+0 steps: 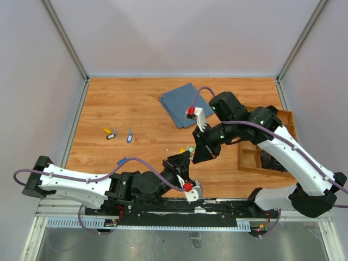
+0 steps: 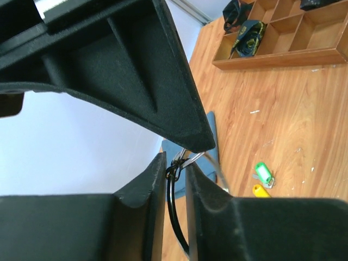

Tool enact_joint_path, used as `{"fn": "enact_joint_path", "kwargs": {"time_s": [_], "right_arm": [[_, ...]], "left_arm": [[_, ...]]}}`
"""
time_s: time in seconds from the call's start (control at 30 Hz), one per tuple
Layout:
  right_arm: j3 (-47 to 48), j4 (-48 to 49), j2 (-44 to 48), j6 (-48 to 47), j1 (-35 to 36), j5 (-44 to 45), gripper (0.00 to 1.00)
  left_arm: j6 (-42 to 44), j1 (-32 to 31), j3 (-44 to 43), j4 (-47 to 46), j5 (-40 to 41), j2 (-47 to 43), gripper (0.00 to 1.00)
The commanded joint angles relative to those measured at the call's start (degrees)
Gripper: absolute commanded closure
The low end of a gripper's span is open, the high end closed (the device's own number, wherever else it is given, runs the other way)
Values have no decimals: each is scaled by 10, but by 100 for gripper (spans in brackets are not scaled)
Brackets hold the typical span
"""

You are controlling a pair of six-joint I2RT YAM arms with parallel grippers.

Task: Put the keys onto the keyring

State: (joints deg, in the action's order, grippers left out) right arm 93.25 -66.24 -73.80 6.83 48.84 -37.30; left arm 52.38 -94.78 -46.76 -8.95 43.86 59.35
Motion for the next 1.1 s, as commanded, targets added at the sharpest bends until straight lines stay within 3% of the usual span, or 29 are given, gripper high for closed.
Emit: {"fn": "enact_joint_path", "kwargs": {"time_s": [0.0,0.13,0.33,0.47,0.57,0.77,0.93,1.07], "right_arm": [[-4,11,15,9,-16,-28,99],[-3,13,18,10,-16,-27,98],[2,28,32,15,-16,-10,95],[-1,56,55,23,-16,26,78],[-13,91,95,29,-16,86,72],[-121,232,195,86,-16,208,65],[-194,342,245,135,-16,222,62],[-221,374,253,161,-14,202,61]], "left_arm": [[4,-8,5,-23,2,4,85],[1,-9,5,-24,5,4,99],[-22,-9,4,-20,12,-5,100],[-52,-10,0,-26,20,-15,100],[-84,-9,-2,-34,30,-23,99],[-187,-6,-20,-27,49,-26,100],[-279,18,-44,13,25,-19,99],[-306,37,-53,30,23,-11,99]]}}
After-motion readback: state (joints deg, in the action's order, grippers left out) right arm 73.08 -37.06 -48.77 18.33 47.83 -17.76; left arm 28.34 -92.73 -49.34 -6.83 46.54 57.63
